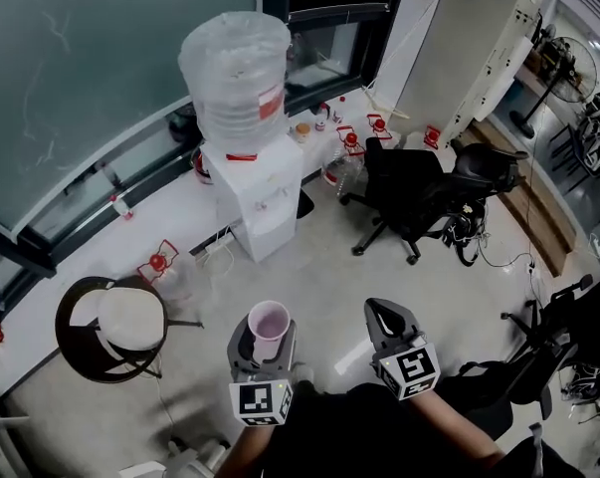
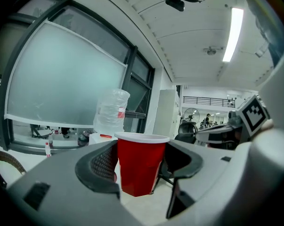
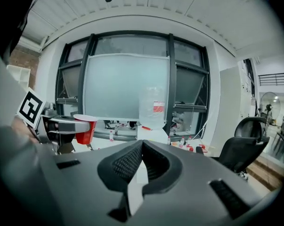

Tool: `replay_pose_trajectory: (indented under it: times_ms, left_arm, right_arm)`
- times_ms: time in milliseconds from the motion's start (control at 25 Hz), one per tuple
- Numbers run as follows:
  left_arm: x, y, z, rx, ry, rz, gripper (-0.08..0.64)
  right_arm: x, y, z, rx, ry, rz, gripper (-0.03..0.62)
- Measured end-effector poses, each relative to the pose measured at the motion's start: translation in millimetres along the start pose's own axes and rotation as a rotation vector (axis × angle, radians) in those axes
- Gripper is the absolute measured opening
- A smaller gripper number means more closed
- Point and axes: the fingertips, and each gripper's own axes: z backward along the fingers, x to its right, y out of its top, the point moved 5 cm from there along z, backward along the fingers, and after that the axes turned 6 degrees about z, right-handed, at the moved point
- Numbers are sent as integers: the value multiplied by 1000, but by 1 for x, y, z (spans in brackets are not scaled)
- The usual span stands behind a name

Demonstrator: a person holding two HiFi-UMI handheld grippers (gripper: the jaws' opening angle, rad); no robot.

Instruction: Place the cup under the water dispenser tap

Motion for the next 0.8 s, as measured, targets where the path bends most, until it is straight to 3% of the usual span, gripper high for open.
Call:
replay_pose_trajectory:
  times_ms: [520,800]
  left_arm:
    - [-13,-10,-12,4,32,37,299]
    - [-20,-19,-45,-33,112,58,299]
  right_arm:
    - [23,-20,-15,-48,-6,-38,0]
    - [33,-30,-72,-53,137,-52,-2]
